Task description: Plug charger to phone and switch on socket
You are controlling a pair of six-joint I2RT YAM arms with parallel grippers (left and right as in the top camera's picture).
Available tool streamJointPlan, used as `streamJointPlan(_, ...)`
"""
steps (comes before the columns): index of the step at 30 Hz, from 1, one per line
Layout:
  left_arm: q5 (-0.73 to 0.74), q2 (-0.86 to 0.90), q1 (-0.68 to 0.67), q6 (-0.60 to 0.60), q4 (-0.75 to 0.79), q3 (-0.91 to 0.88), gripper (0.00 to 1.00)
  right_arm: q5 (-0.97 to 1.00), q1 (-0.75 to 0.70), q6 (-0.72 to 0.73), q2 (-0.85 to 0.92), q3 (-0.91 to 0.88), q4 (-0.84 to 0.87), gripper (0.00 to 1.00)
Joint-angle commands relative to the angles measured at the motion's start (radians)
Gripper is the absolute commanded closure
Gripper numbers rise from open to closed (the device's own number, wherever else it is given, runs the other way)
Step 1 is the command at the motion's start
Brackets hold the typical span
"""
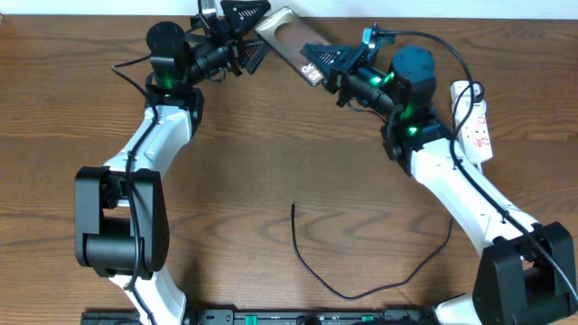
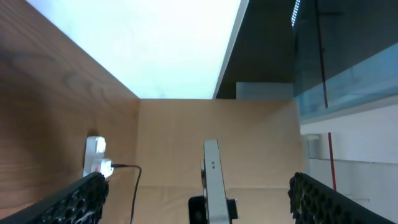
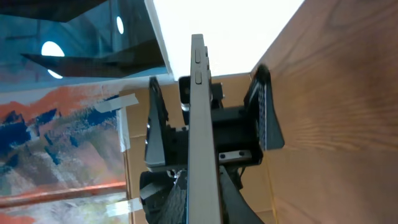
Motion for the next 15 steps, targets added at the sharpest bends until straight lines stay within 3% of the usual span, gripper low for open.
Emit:
streamJointPlan(1,-0.055,-0.015,-0.021,-0.002,0.008,0.020,0.07,0.034,0.022,0.045,-0.006,0.021,0.018,0.99)
streamJointPlan(8,-0.056,-0.015,-0.039,-0.006,0.008,0.020,0.07,0.041,0.040,0.066,-0.006,0.021,0.017,0.99)
streamJointPlan(12,-0.054,-0.015,-0.039,-0.006,0.008,0.020,0.47,0.041,0.041,0.069,-0.006,0.021,0.017,0.99)
streamJointPlan(15,-0.054,-0.015,-0.039,-0.006,0.008,0.020,0.63,0.040,0.041,0.069,-0.006,0.021,0.016,0.99)
